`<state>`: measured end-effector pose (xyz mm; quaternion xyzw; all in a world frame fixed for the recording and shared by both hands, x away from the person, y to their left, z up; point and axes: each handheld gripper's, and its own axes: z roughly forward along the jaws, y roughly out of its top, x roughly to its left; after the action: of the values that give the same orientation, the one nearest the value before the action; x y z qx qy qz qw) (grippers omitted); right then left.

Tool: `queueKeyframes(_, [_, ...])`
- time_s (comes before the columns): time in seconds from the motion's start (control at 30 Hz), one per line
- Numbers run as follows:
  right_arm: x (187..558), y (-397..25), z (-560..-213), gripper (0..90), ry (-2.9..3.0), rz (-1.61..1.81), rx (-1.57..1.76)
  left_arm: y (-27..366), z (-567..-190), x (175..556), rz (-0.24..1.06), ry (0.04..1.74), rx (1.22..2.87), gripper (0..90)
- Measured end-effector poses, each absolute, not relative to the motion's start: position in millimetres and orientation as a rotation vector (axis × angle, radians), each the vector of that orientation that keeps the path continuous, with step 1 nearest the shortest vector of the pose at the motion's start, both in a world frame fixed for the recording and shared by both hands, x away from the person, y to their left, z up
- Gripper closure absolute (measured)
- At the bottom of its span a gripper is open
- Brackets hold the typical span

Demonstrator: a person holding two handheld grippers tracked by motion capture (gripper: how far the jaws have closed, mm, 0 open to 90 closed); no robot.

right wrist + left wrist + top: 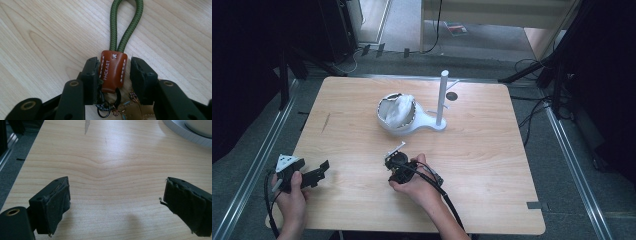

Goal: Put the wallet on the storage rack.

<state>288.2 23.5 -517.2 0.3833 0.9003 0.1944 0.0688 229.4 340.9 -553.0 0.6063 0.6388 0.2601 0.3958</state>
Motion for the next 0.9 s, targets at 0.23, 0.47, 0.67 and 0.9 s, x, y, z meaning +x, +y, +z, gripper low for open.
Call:
queueKeyframes(0.23, [286, 25, -518, 63.4, 2.697, 0.559, 1.111, 341, -553, 229, 0.662, 1.618, 1.538, 7.7])
queueKeyframes(0.47, [286, 22, -518, 68.2, 2.701, 0.580, 1.090, 340, -553, 229, 0.663, 1.618, 1.538, 7.7])
queueKeyframes(0.67, [284, 19, -519, 68.8, 2.687, 0.614, 1.095, 341, -553, 229, 0.662, 1.618, 1.539, 7.7])
queueKeyframes(0.9, [283, 14, -511, 69.0, 2.628, 0.710, 1.106, 341, -553, 229, 0.662, 1.619, 1.540, 7.7])
